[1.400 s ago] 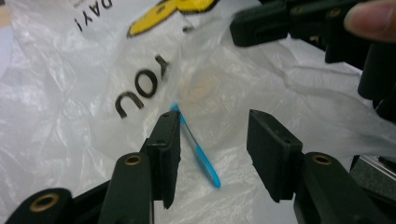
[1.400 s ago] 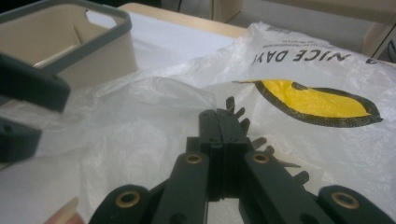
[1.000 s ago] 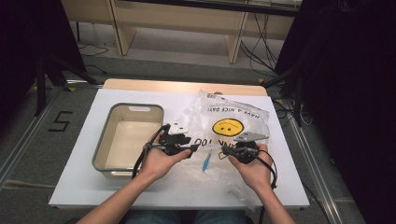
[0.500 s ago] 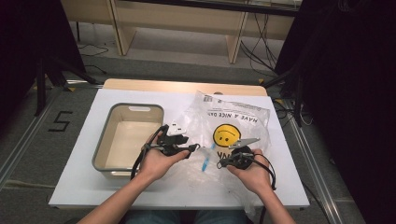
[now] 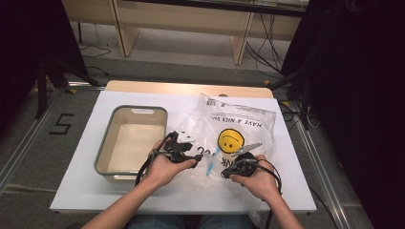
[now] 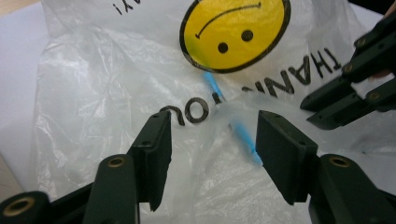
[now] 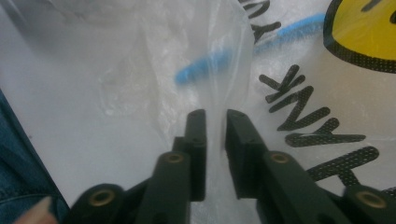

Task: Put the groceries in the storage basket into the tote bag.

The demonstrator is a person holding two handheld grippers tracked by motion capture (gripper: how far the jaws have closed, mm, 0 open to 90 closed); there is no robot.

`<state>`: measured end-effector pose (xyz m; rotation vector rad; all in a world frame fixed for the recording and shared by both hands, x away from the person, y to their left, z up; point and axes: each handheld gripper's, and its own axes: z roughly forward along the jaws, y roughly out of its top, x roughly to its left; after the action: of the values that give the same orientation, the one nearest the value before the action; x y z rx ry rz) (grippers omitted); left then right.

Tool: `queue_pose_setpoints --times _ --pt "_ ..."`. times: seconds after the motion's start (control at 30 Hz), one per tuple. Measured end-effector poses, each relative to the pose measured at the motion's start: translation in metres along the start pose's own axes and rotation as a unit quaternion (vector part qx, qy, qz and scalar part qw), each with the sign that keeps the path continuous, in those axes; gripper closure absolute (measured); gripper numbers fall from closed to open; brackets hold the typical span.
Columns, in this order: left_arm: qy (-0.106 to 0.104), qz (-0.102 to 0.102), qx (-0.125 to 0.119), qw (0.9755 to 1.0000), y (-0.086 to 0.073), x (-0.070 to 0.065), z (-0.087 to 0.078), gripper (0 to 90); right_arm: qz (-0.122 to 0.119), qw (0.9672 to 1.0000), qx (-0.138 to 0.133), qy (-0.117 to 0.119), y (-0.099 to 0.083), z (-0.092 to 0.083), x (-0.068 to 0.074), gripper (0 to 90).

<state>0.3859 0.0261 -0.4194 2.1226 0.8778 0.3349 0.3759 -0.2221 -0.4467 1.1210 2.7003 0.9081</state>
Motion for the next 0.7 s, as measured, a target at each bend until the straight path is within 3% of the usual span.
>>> queue_pose_setpoints --times 0.07,0.1,0.13,0.17,0.3,0.4,0.57,0.7 --pt "-0.001 0.003 0.008 1.0 -0.001 -0.002 0.003 45.2 0.011 0.9992 -0.035 -0.011 0.003 -0.01 -0.001 66.3" --pt "-0.001 0.004 0.01 0.9999 -0.002 -0.002 0.004 45.2 0.011 0.9992 -0.035 -0.011 0.003 -0.01 -0.001 66.3" --pt "-0.001 0.006 0.013 0.9999 -0.003 -0.003 0.004 45.5 0.024 0.9974 -0.064 -0.024 0.004 -0.019 -0.004 61.8" --pt "-0.002 0.006 0.015 0.9999 -0.003 -0.003 0.005 45.7 0.029 0.9962 -0.077 -0.029 0.005 -0.024 -0.006 59.8" --pt "0.0 0.005 0.017 0.9999 -0.004 -0.003 0.005 45.8 0.043 0.9915 -0.111 -0.053 0.004 -0.038 -0.014 53.4" --pt "0.001 0.001 0.014 0.9999 -0.005 -0.003 0.006 45.6 0.057 0.9873 -0.136 -0.058 0.004 -0.048 -0.017 50.7" --pt "0.003 0.0 0.011 0.9999 -0.005 -0.003 0.005 44.9 0.069 0.9819 -0.151 -0.091 0.002 -0.06 -0.024 47.5" --pt "0.007 -0.002 0.011 0.9999 -0.006 -0.003 0.004 44.2 0.082 0.9816 -0.137 -0.105 -0.004 -0.062 -0.031 43.7"
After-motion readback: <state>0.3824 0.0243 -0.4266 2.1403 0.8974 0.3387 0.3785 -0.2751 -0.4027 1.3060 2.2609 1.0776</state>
